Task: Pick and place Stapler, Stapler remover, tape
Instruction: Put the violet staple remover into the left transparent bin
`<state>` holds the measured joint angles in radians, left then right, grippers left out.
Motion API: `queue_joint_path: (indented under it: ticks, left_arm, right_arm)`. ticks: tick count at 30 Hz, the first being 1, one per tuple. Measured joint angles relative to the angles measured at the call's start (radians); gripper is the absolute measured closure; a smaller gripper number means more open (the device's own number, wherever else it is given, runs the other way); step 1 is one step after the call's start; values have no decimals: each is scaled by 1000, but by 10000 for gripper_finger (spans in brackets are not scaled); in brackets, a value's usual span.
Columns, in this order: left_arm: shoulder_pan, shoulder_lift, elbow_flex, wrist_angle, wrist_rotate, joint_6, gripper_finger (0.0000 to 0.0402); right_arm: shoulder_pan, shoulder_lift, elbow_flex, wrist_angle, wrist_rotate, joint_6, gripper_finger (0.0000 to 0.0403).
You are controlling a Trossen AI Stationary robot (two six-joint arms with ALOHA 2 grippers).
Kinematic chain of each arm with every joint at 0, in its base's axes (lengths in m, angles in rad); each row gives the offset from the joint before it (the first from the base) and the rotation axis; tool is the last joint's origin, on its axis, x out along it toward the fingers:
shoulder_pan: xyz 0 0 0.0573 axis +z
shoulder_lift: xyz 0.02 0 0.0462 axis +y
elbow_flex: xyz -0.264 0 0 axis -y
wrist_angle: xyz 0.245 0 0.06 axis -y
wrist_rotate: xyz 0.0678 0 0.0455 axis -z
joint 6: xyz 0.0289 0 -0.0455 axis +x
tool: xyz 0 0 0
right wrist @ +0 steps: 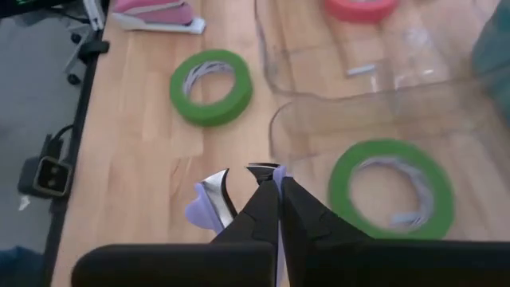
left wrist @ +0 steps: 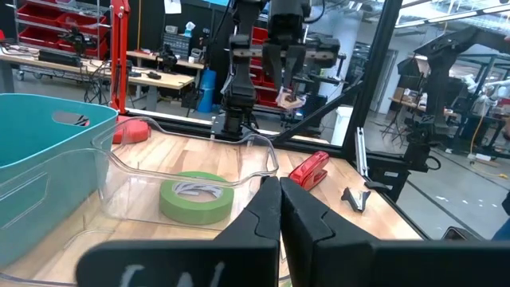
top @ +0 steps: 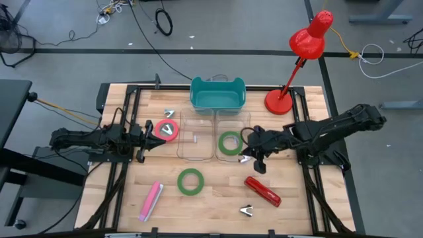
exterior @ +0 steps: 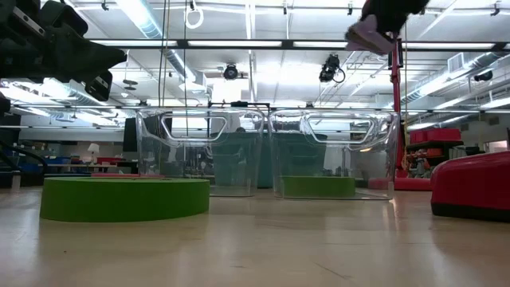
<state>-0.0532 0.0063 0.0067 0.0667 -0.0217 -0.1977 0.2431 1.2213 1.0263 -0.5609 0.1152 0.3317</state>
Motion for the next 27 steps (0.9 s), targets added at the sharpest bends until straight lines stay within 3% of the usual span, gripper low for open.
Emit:
queue_joint_path:
  ticks: [13,18,27]
  left_arm:
    - [0,0,0,0,0,0,399]
    - [0,0,0,0,0,1,399]
    - [0,0,0,0,0,0,399]
  right_arm:
    - [-154,210,354,-131,-3,-265,401]
    - [-210,295,495,-147,-7,-288,401]
    - [-303,437,749,-165,-118,-325,401]
